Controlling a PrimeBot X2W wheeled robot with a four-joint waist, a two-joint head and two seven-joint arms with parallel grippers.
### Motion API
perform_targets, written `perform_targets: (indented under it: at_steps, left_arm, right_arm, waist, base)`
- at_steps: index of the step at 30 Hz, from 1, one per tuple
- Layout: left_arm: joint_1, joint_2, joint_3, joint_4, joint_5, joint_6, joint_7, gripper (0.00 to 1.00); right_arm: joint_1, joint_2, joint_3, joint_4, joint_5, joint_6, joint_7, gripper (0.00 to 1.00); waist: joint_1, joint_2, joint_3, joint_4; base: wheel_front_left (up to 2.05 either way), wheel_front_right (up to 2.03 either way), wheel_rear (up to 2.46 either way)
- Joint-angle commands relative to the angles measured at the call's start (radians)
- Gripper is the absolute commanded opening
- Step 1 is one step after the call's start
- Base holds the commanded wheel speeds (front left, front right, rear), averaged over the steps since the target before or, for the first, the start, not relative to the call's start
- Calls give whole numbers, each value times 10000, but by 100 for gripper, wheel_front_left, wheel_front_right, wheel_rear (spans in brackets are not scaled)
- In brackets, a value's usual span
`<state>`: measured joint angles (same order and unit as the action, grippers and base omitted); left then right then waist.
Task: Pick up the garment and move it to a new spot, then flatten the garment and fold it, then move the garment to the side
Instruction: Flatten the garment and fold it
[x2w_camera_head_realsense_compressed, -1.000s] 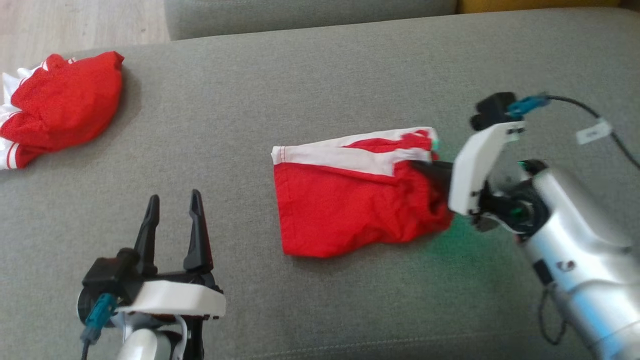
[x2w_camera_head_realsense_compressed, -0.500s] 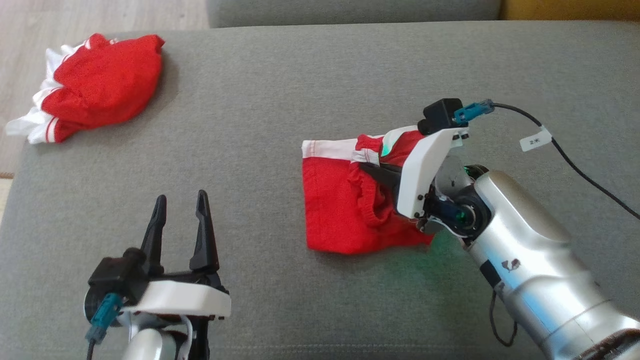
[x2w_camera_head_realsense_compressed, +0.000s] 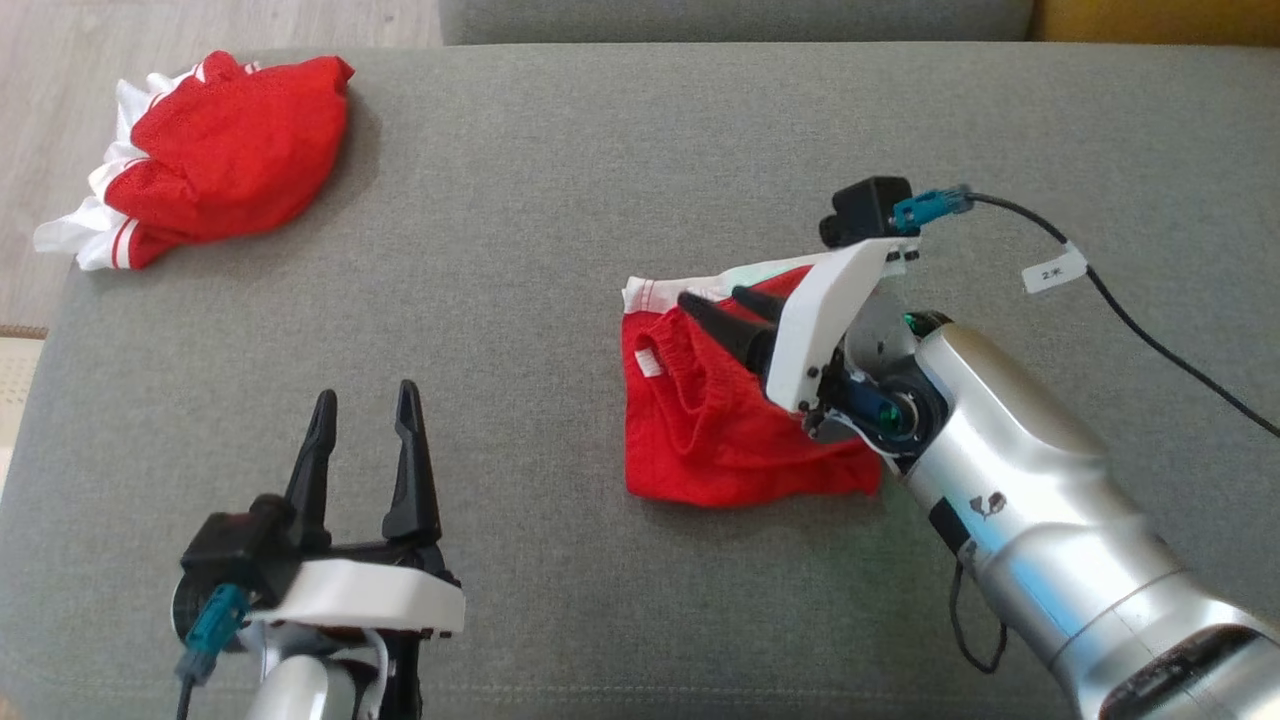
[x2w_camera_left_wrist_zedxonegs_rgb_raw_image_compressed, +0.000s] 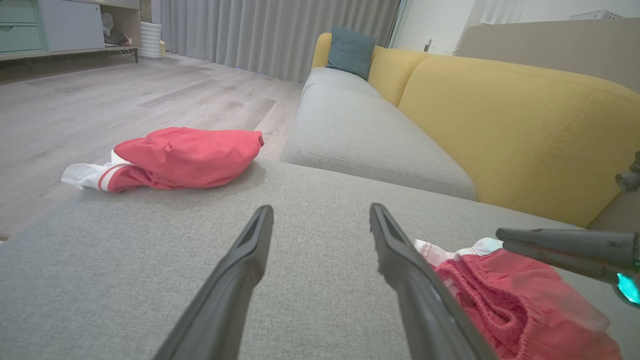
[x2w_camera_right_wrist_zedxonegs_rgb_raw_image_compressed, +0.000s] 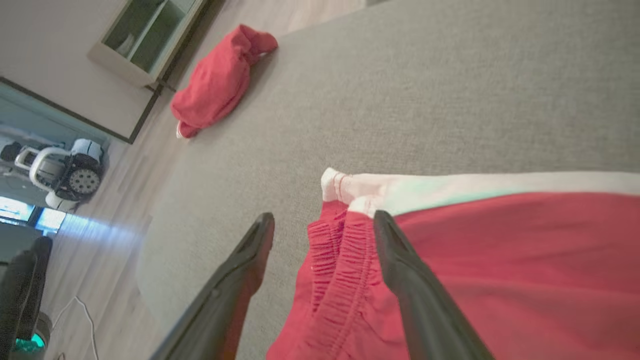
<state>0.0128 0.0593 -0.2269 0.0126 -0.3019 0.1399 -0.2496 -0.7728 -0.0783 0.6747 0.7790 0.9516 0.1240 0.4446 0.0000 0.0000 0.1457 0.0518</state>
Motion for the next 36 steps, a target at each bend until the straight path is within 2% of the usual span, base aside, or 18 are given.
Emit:
perform_targets:
  at_steps: [1, 6, 13, 14, 20, 24, 29, 36]
  left_arm:
    - [-498, -25, 261, -265, 47, -22, -122, 100]
    - [-535, -39, 267, -235, 54, -44, -122, 100]
    - [-647, -46, 342, -97, 139, -68, -122, 100]
    - [-647, -46, 342, -97, 139, -68, -122, 100]
    - [-687, -49, 494, 40, 218, -25, -122, 100]
    - [-593, -54, 555, 148, 268, -13, -122, 100]
    - [-372, -49, 656, 289, 428, 17, -122, 100]
    - [101, -56, 832, 392, 572, 25, -122, 100]
  right_arm:
    - [-395, 233, 62, -308, 164, 67, -261, 100]
    - [-593, 259, 237, -579, 322, 67, -1137, 100]
    - [-786, -342, 474, -790, -584, 67, -3363, 100]
    - [-786, -342, 474, -790, -584, 67, -3363, 100]
    - [-391, -769, 61, -466, -1741, 67, -5528, 100]
    - [224, -748, -634, -302, -2426, 67, -6635, 100]
    - [1444, -642, -2002, -627, -3564, 67, -7033, 100]
    - [3853, -83, -4407, -2601, -5715, 67, -7060, 100]
  waist:
    - [0, 0, 10, -34]
    - [0, 0, 20, -163]
    - [0, 0, -81, -495]
    - [0, 0, -81, -495]
    - [0, 0, -249, -872]
    - [0, 0, -413, -1053]
    - [0, 0, -633, -1150]
    - [0, 0, -961, -1057]
  base:
    - [0, 0, 0]
    - [0, 0, 0]
    - [0, 0, 0]
    - [0, 0, 0]
    - [0, 0, 0]
    - [0, 0, 0]
    - [0, 0, 0]
    - [0, 0, 0]
